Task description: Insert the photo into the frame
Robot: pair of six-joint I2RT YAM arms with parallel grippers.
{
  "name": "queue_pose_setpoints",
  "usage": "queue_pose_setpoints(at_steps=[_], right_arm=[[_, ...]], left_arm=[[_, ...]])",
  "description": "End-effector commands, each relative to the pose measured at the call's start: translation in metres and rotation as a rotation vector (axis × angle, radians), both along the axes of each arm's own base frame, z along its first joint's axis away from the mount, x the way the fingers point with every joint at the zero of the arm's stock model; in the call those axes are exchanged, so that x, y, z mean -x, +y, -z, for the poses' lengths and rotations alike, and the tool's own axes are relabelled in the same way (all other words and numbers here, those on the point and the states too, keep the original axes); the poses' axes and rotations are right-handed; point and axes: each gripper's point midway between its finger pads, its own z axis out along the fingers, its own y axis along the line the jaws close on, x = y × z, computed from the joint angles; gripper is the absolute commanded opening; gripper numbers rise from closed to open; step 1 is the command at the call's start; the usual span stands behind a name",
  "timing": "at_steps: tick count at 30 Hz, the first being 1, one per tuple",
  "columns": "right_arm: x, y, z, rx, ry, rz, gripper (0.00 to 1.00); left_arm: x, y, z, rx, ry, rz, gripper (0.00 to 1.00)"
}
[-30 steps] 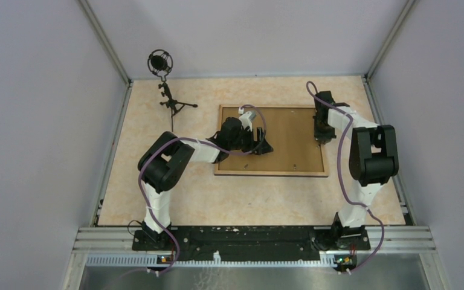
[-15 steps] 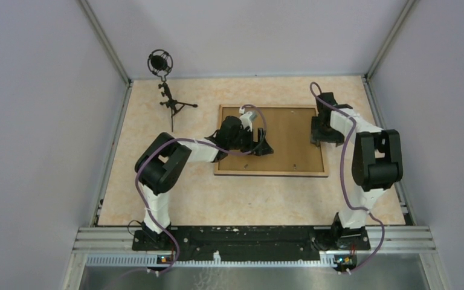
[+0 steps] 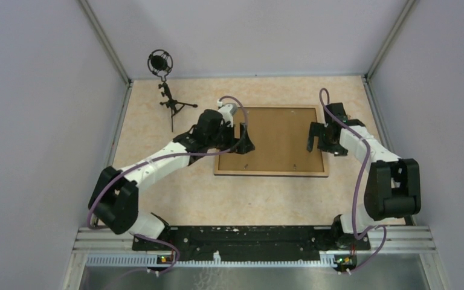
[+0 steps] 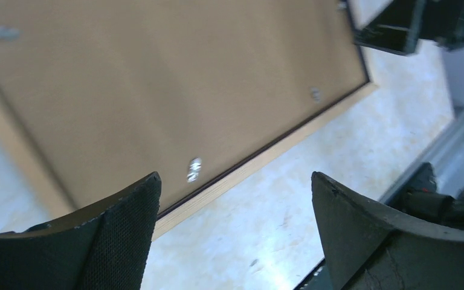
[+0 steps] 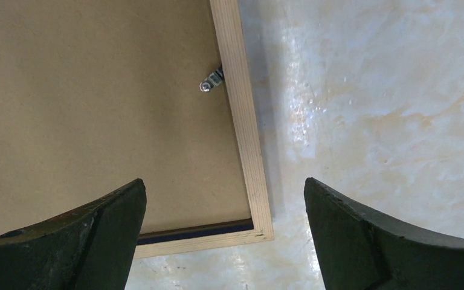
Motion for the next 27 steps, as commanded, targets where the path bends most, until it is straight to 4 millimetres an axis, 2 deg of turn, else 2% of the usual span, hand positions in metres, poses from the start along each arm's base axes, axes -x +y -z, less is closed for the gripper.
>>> queue_pose_setpoints(at_steps=[1,9,13,18,22,27], right_arm=[[-0.002,0.004,-0.004,-0.052,-0.067,0.052,0.99],[-0.014,-0.001,0.005,-0.15,-0.093,0.129,0.99],[-0.017,-0.004,0.014,-0.176,-0.088,0.141,0.99],[-0.018,0.011,0.031,-0.244,-0.039,0.071,0.99],[-0.019,0.014,0.038,-0.26,-0.035,0.059,0.99],[-0.021,0.02,0.045,-0.284,-0.018,0.043,0.99]], left_arm=[[0.01,0.079,0.05,-0.241,0.109,-0.206,0.98],[0.002,0.115,0.091,-0.262,0.23,-0.284,0.98],[0.005,0.107,0.101,-0.233,0.277,-0.254,0.97],[0.013,0.097,0.104,-0.186,0.279,-0.19,0.93],[0.025,0.096,0.11,-0.188,0.287,-0.163,0.93],[0.046,0.084,0.126,-0.205,0.332,-0.088,0.9]])
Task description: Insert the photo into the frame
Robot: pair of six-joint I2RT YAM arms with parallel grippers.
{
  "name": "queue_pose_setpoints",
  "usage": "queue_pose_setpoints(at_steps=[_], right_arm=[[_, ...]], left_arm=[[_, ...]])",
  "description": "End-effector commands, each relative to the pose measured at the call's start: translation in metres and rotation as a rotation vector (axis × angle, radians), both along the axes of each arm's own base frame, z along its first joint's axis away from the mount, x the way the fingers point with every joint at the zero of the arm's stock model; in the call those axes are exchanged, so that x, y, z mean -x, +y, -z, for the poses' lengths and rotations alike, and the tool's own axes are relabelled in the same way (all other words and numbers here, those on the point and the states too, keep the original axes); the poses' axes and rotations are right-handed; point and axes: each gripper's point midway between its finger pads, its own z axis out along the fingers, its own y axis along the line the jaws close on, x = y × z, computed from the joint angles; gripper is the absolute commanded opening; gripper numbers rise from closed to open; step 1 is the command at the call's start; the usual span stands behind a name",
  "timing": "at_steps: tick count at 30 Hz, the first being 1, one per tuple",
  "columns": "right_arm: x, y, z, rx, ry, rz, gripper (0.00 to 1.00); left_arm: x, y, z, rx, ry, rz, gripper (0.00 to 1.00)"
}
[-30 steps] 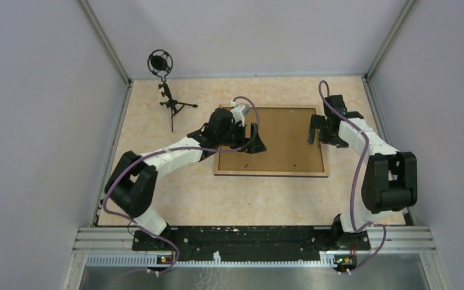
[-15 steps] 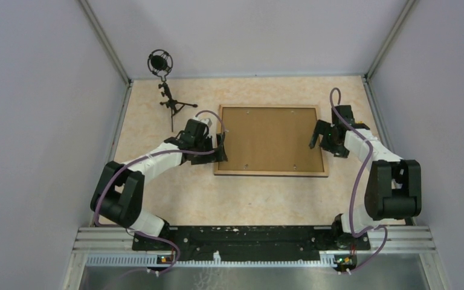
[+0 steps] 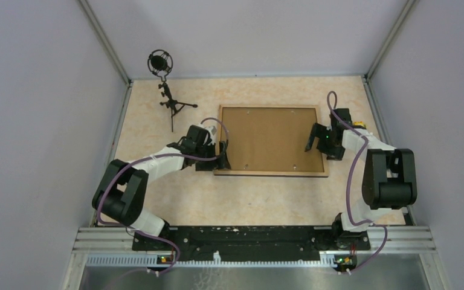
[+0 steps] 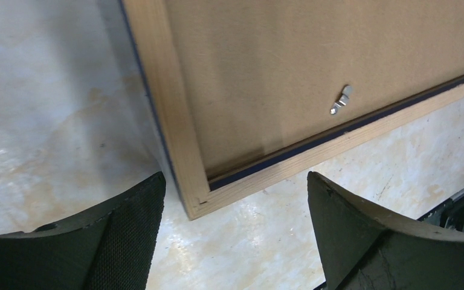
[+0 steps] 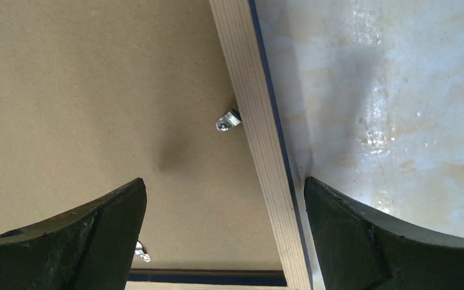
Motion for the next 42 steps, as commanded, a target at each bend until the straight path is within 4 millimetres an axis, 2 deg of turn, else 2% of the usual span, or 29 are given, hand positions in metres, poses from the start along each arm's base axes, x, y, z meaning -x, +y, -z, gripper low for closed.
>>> queue_pose_setpoints(at_steps=[1,6,11,13,19,21,23,26,29,30,32,34,35,36,38,40,42], right_arm=[[-0.011,0.008,0.002,-0.038,-0.023,-0.034,0.99],[-0.017,0.01,0.002,-0.042,-0.029,-0.051,0.99],[-0.033,0.018,0.001,-0.073,-0.053,-0.079,0.99],[-0.044,0.025,-0.002,-0.08,-0.074,-0.101,0.99],[-0.088,0.046,-0.001,-0.09,-0.092,-0.161,0.99],[-0.104,0.052,-0.003,-0.079,-0.092,-0.175,0.99],[-0.115,0.056,-0.01,-0.076,-0.089,-0.183,0.99],[-0.127,0.057,-0.032,-0.046,-0.105,-0.17,0.99],[-0.121,0.037,-0.056,0.05,-0.094,-0.106,0.99],[-0.115,0.028,-0.07,0.086,-0.104,-0.076,0.99],[-0.096,0.014,-0.081,0.134,-0.094,-0.006,0.99],[-0.073,0.018,-0.081,0.088,-0.078,0.044,0.99],[-0.063,0.029,-0.08,0.02,-0.081,0.024,0.99],[-0.049,0.041,-0.072,-0.046,-0.066,-0.004,0.99],[-0.021,0.043,-0.055,-0.074,-0.015,0.004,0.98],[-0.007,0.04,-0.045,-0.068,-0.008,0.017,0.97],[-0.001,0.038,-0.038,-0.055,-0.012,0.011,0.96]], left_arm=[[0.021,-0.017,0.01,0.021,0.023,0.097,0.89],[0.044,-0.034,0.008,0.082,0.06,0.16,0.86],[0.084,-0.067,-0.001,0.127,0.097,0.275,0.84],[0.105,-0.085,-0.005,0.135,0.105,0.326,0.83],[0.187,-0.155,-0.012,0.185,0.172,0.56,0.83],[0.208,-0.175,-0.013,0.183,0.181,0.655,0.85],[0.218,-0.189,-0.018,0.189,0.167,0.726,0.87],[0.207,-0.196,-0.03,0.176,0.096,0.756,0.91],[0.194,-0.2,-0.056,0.184,0.006,0.785,0.95],[0.191,-0.201,-0.068,0.204,-0.026,0.799,0.96],[0.183,-0.2,-0.089,0.236,-0.091,0.815,0.97],[0.165,-0.193,-0.105,0.232,-0.147,0.773,0.97],[0.155,-0.188,-0.109,0.22,-0.169,0.744,0.97],[0.14,-0.181,-0.113,0.202,-0.189,0.703,0.96],[0.106,-0.161,-0.117,0.16,-0.212,0.6,0.96],[0.065,-0.131,-0.115,0.096,-0.217,0.441,0.96],[0.02,-0.091,-0.107,0.003,-0.224,0.238,0.96]])
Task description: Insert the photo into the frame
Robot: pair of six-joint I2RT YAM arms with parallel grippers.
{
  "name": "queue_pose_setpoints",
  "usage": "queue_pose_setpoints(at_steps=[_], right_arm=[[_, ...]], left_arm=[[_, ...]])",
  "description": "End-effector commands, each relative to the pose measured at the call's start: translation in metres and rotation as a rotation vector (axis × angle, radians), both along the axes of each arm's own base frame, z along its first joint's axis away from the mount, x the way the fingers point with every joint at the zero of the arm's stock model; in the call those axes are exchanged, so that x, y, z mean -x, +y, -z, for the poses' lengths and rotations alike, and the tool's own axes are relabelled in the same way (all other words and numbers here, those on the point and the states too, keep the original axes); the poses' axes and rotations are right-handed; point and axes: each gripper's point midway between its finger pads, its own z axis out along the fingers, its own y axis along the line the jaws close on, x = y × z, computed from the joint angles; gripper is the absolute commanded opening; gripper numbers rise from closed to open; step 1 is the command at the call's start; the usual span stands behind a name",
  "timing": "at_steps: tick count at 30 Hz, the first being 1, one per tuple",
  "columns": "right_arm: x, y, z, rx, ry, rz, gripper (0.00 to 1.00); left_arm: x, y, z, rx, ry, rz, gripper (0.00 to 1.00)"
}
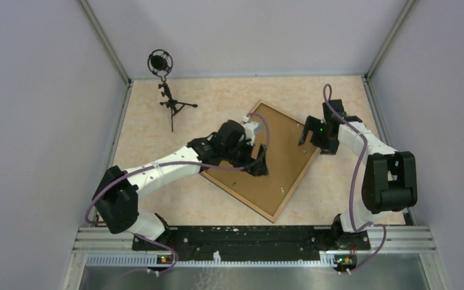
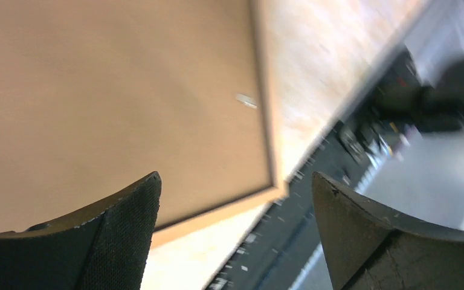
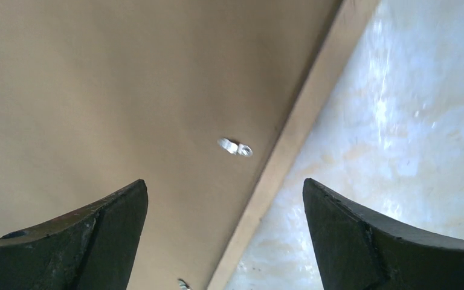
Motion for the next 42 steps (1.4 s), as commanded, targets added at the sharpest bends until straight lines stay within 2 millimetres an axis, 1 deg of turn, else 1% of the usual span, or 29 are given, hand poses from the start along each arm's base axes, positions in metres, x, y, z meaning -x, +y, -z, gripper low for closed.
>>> queue_pose_setpoints(at_steps=[1,3,5,6,10,12,16,17,18,20,22,26,30,34,36,38,42], right_arm=[[0.02,0.004,0.018,-0.024,0.031,0.011,0.95],[0.023,0.002,0.025,-0.014,0.046,0.004,0.95],[0.025,0.005,0.031,-0.026,0.05,-0.018,0.95],[0.024,0.007,0.034,-0.033,0.049,-0.026,0.95],[0.019,0.007,0.04,-0.03,0.051,-0.036,0.97],[0.016,0.007,0.042,-0.027,0.048,-0.042,0.97],[0.01,0.003,0.045,-0.007,0.039,-0.018,0.94],[0.007,0.003,0.045,-0.008,0.032,-0.013,0.92],[0.005,0.004,0.047,-0.012,0.032,-0.009,0.87],[-0.002,0.007,0.048,-0.029,0.033,-0.005,0.82],[-0.006,0.011,0.049,-0.043,0.041,-0.007,0.79],[-0.013,0.008,0.048,-0.033,0.052,0.046,0.74],[-0.015,-0.002,0.044,-0.011,0.073,0.177,0.75],[-0.012,0.007,0.044,-0.082,0.105,0.312,0.77],[-0.004,0.002,0.049,-0.039,0.157,0.416,0.74],[0.002,-0.003,0.05,0.016,0.201,0.508,0.73],[0.012,0.002,0.058,-0.028,0.259,0.642,0.73]], left_arm=[[-0.092,0.084,0.01,-0.165,-0.064,-0.412,0.97],[-0.119,0.117,0.019,-0.21,-0.06,-0.55,0.98],[-0.136,0.143,0.03,-0.231,-0.035,-0.66,0.98],[-0.141,0.151,0.036,-0.231,-0.025,-0.69,0.99],[-0.151,0.165,0.054,-0.239,-0.035,-0.701,0.99],[-0.153,0.166,0.064,-0.261,-0.041,-0.672,0.98],[-0.139,0.154,0.09,-0.25,0.094,-0.603,0.97],[-0.134,0.152,0.096,-0.244,0.122,-0.596,0.95],[-0.129,0.152,0.104,-0.247,0.145,-0.59,0.92],[-0.112,0.153,0.119,-0.241,0.187,-0.57,0.87],[-0.097,0.155,0.124,-0.215,0.209,-0.574,0.84],[-0.067,0.156,0.122,-0.144,0.248,-0.576,0.81],[-0.048,0.16,0.112,-0.096,0.252,-0.605,0.81],[-0.044,0.159,0.101,-0.037,0.244,-0.62,0.81],[-0.044,0.158,0.098,-0.017,0.243,-0.625,0.81],[-0.044,0.156,0.096,-0.006,0.243,-0.623,0.81],[-0.043,0.154,0.098,0.005,0.25,-0.613,0.81]])
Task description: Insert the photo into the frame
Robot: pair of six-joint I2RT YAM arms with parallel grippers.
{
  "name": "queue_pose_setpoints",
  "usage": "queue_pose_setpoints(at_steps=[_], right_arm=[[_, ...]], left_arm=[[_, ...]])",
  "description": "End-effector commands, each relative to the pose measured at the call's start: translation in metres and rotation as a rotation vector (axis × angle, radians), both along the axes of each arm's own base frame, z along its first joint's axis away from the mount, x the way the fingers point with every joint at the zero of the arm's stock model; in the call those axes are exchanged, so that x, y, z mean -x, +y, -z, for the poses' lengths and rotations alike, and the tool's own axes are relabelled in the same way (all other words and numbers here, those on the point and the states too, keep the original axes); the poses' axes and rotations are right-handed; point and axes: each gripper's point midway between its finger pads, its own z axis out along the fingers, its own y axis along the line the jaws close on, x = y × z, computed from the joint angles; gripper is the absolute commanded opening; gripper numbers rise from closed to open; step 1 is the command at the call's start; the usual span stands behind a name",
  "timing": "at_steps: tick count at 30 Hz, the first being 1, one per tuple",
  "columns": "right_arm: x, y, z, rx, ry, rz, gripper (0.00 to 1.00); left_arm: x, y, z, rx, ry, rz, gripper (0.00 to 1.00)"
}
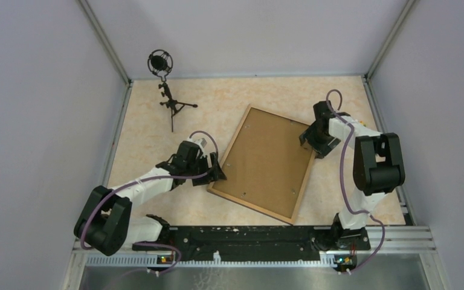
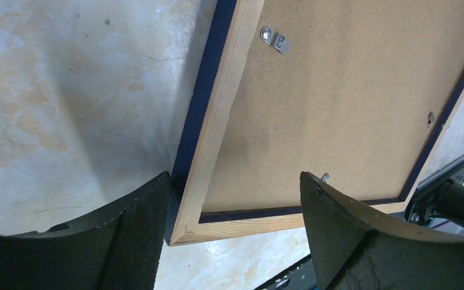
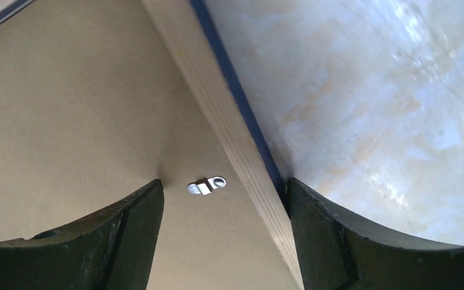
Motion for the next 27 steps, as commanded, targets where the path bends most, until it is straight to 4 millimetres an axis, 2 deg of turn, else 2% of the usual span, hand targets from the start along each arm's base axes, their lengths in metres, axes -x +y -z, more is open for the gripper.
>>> queue_pose_setpoints(at_steps=[1,6,9,15,19,22,27], right_arm=[[0.015,0.008,0.006,-0.033,0.079,0.226,0.73],[0.016,0.016,0.012,-0.074,0.092,0.272,0.74],[0.025,0.015,0.015,-0.078,0.116,0.329,0.75],[0.029,0.018,0.016,-0.103,0.122,0.378,0.71],[0.027,0.019,0.013,-0.096,0.117,0.347,0.63],[0.025,0.018,0.011,-0.059,0.106,0.286,0.6],[0.034,0.016,0.015,-0.015,0.115,0.183,0.53]], left_arm=[[0.002,-0.012,-0.009,0.074,-0.015,0.022,0.81],[0.006,-0.013,-0.007,0.09,-0.013,0.034,0.8],[0.007,-0.012,-0.007,0.084,-0.019,0.034,0.8],[0.007,-0.011,-0.008,0.081,-0.03,0.037,0.8],[0.007,-0.011,-0.007,0.079,-0.032,0.038,0.8],[0.006,-0.011,-0.007,0.081,-0.034,0.04,0.81],[0.004,-0.011,-0.006,0.076,-0.04,0.04,0.8]])
